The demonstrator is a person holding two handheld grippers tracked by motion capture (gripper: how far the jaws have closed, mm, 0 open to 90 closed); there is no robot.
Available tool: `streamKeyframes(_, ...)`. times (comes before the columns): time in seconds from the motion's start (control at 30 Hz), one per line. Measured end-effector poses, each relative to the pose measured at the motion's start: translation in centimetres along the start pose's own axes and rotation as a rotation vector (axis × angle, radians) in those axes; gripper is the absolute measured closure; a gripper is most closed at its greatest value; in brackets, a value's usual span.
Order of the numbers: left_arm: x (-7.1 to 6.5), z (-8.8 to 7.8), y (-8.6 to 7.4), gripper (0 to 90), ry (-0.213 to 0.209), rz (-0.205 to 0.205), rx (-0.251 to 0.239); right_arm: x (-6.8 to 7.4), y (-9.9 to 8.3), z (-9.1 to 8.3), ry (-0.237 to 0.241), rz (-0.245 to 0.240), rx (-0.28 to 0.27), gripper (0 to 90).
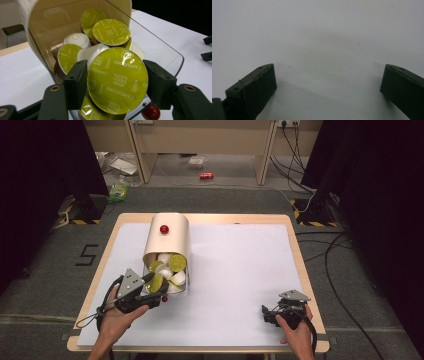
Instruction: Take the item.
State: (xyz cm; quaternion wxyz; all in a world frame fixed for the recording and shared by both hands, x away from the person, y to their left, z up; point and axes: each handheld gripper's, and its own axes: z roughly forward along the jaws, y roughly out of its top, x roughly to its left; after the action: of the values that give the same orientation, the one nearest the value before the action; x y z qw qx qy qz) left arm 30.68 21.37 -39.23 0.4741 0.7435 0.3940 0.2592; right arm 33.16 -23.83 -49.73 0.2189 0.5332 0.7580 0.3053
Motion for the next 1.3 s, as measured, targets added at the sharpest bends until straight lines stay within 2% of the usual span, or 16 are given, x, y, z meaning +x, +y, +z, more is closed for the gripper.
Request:
streamKeyframes(0.23, 0.0, -0.5, 0.3, 38.8, -0.001, -0.005, -0.038, 0.0, 0.0, 0.0, 0.000, -0.001, 0.000, 0.5)
streamKeyframes(0.4, 0.6, -1.4, 0.6, 38.8, -0.024, -0.031, -0.065, 0.0, 0.0, 0.0, 0.000, -0.001, 0.000, 0.5)
streamKeyframes(0.7, 0.6, -2.1, 0.8, 38.9, -0.040, -0.038, -0.083, 0.0, 0.0, 0.0, 0.000, -0.001, 0.000, 0.5)
streamKeyframes(1.3, 2.2, -3.7, 1.0, 38.8, -0.009, -0.065, -0.108, 0.0, 0.0, 0.0, 0.000, -0.001, 0.000, 0.5)
